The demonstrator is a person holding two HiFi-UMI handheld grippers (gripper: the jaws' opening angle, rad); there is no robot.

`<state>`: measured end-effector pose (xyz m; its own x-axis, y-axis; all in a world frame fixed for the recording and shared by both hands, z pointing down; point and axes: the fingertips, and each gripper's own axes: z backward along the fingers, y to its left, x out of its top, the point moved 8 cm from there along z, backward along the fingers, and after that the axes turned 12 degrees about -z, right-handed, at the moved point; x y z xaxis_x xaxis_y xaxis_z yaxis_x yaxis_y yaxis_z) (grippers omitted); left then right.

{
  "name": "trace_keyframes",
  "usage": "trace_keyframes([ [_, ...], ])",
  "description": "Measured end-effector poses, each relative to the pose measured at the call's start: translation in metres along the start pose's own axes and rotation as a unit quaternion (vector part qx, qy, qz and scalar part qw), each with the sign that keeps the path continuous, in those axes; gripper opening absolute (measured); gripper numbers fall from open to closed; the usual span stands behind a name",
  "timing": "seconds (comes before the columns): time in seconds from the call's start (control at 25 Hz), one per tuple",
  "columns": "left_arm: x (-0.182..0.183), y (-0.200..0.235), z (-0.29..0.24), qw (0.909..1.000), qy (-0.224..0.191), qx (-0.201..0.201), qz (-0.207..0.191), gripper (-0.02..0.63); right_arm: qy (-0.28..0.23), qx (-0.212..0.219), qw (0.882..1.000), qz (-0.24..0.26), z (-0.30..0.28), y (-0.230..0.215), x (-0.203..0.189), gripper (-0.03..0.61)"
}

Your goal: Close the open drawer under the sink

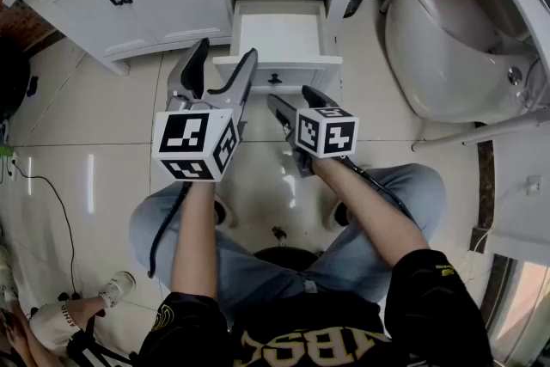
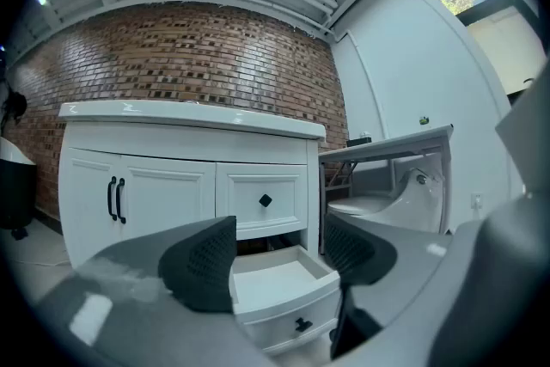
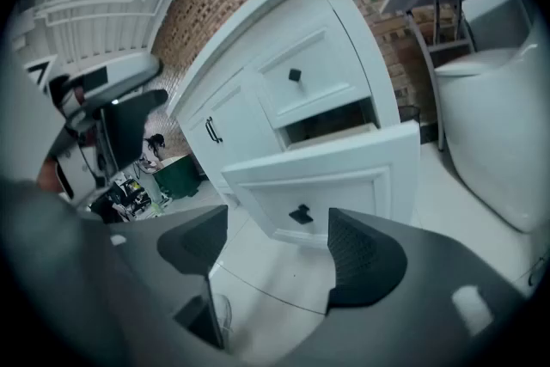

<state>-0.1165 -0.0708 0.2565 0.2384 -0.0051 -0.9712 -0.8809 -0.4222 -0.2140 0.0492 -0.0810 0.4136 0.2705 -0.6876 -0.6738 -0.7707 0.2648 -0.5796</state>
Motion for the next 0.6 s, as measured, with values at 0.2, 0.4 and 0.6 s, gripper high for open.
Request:
trace_keyframes([
  [0.2,-0.001,0.011,-0.019,1.0000,-0.002,0.003,0.005,0.319,0.036,0.005,0.996,-0.081,-0.037,-0.027,-0.017,0.326],
  [0.4,-0.004,0.021,-0.034,0.9999,0.002,0.006,0.009,0.318,0.031,0.030,0.981,-0.189,-0.061,-0.037,-0.010,0.265],
  [0.6,-0.006,0.028,-0.054,0.9999,0.005,0.006,0.013,0.318,0.027,0.025,0.968,-0.247,-0.082,-0.049,-0.002,0.149],
])
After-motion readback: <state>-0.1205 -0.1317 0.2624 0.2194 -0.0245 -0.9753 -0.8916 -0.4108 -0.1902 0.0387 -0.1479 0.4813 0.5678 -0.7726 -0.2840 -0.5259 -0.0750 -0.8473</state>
